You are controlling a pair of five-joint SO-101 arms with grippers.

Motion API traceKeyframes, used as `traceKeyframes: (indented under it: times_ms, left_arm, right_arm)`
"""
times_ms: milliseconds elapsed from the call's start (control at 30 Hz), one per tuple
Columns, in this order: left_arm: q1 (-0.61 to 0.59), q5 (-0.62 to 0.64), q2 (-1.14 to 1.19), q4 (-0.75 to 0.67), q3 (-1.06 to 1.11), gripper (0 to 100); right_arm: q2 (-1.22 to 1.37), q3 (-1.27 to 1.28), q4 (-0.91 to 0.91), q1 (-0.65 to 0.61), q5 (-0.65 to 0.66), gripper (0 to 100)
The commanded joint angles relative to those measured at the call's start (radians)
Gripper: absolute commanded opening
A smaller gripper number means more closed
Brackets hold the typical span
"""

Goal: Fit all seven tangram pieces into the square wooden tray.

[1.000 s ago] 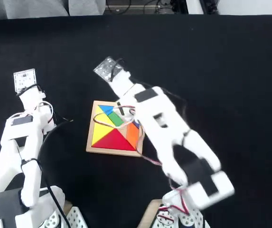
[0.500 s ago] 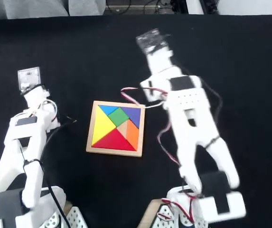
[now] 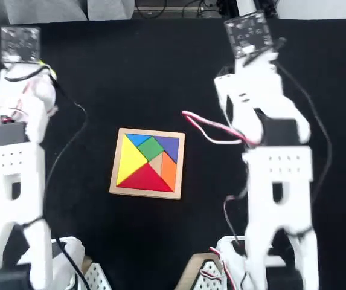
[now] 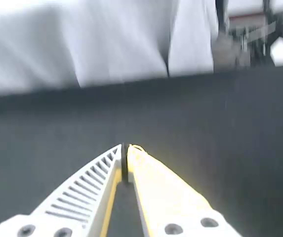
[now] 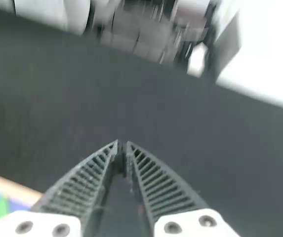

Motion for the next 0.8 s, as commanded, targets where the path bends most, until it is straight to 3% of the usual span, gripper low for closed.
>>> traceKeyframes:
  times_ms: [0, 133, 333, 767]
  left_arm:
    - [0.059, -0.009, -0.153, 0.141, -0.153, 3]
    - [0.131, -0.009, -0.327, 0.245, -0.17, 3]
    - [0.236, -0.011, -0.56, 0.25, -0.068, 3]
    - [0.245, -0.012, -1.073, 0.25, 0.128, 3]
  right_arm:
    - [-0.147, -0.093, 0.0, 0.009, -0.002, 1.1]
    - [-0.303, -0.105, 0.005, 0.009, -0.002, 1.2]
    - [-0.542, -0.102, 0.008, 0.009, -0.002, 1.2]
    - [-1.092, 0.226, 0.014, 0.015, 0.006, 1.2]
